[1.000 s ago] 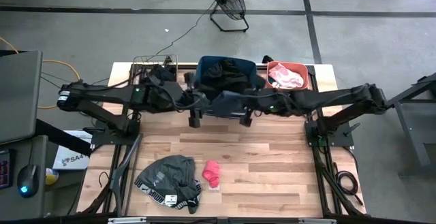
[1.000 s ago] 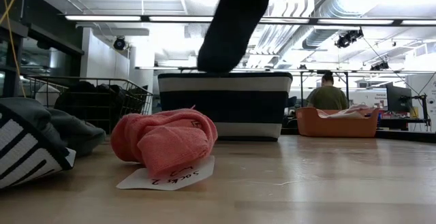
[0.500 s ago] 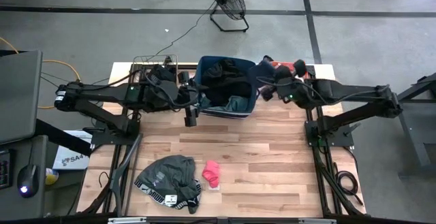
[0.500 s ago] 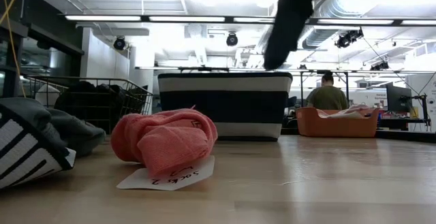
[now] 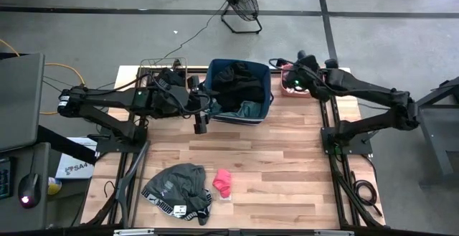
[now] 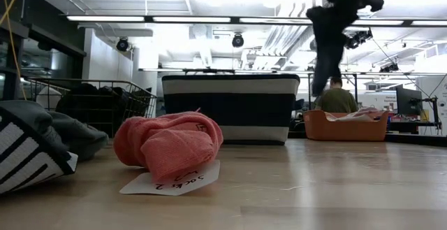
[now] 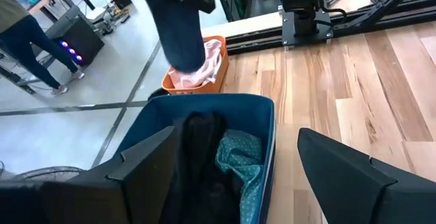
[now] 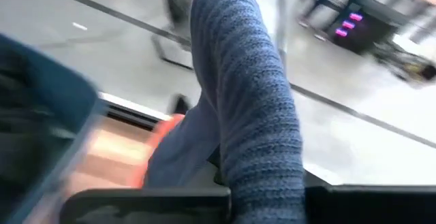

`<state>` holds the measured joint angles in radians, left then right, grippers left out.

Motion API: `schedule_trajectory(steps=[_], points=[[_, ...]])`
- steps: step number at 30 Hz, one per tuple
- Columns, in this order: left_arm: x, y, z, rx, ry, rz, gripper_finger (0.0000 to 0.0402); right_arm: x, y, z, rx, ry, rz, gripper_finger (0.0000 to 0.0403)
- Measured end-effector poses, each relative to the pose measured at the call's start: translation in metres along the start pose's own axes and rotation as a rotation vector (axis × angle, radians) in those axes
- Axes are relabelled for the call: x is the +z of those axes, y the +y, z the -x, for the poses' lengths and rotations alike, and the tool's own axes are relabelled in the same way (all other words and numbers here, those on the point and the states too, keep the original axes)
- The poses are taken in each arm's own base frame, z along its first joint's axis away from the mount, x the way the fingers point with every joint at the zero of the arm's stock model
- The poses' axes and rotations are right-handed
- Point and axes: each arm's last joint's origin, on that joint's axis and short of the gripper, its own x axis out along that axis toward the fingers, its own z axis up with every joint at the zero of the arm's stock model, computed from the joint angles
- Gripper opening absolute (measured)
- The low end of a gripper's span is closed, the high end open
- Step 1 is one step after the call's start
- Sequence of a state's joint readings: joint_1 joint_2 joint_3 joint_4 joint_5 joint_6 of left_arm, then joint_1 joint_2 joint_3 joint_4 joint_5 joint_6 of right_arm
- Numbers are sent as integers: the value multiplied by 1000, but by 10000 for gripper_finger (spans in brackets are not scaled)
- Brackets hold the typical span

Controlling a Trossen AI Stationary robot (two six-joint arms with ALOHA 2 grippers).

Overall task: Pick & Place Cloths
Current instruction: Put the blue sock into the orange bin

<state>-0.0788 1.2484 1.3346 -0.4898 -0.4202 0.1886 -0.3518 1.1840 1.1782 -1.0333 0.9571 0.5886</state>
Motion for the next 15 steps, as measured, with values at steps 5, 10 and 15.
schedule_trajectory(steps=[5, 10, 15], points=[[-2, 0, 0, -4, 19, 2, 299, -6, -15, -16, -158, 89, 16, 4], [-3, -1, 0, -6, 28, 6, 299, -8, -19, -30, -234, 152, 47, 4], [-4, -1, 0, -10, 43, 22, 299, -9, -15, -52, -289, 229, 97, 4]])
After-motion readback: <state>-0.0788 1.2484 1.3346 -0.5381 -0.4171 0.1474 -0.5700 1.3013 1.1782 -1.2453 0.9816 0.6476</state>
